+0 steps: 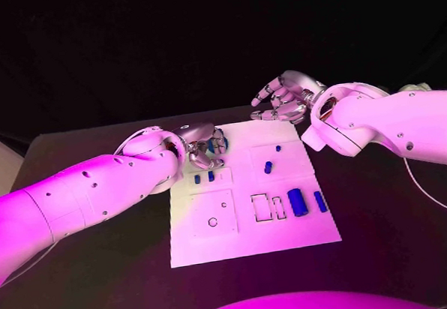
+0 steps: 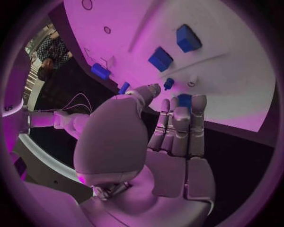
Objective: Assemble the parts on the task board
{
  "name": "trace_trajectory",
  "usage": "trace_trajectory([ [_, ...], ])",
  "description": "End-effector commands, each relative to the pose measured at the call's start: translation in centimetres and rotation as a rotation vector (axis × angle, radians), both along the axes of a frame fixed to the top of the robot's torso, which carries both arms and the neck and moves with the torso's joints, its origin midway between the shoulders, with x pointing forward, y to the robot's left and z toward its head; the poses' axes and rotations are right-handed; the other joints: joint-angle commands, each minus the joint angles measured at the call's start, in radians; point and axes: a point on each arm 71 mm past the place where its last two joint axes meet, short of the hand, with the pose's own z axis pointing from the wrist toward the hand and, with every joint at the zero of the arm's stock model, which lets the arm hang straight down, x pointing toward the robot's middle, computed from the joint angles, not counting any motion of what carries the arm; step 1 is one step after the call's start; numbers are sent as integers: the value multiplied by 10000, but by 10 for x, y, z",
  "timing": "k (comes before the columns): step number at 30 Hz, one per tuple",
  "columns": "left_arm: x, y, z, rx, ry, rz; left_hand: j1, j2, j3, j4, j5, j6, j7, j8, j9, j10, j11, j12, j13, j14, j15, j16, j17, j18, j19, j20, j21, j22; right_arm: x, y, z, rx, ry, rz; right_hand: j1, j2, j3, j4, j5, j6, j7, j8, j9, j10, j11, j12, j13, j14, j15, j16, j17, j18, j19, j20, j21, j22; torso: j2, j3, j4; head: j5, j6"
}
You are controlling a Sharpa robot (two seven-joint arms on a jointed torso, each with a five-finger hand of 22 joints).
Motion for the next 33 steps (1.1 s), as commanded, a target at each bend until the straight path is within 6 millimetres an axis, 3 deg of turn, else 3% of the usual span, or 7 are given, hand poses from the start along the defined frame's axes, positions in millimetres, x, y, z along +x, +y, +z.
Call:
trace_trajectory([
  [1,-1,-3,-4,650,250,-112,-90,6,15,-81,-27,114,-22,-49,-34,134,-22,-55,-28,99,-12,75,52,-100,130,-6,114,96,-1,2,0,8,-74,131,-75,-26,75,8,36,-98,-1,49,-15,-66,18,-56,-14,774,-89,-40,1645,193,-42,11,-20,765,-6,-4,7,-17,5],
  [33,4,-12,-9,954,513,-142,81,354,615,-489,-45,788,-15,-298,-269,923,-217,-361,-352,535,-198,496,424,-236,693,-187,752,890,-2,2,1,27,-76,156,-75,-26,75,8,36,-98,-1,49,-15,-66,18,-56,-14,774,-89,-40,1645,193,-42,11,-20,765,-10,2,7,-109,-49],
])
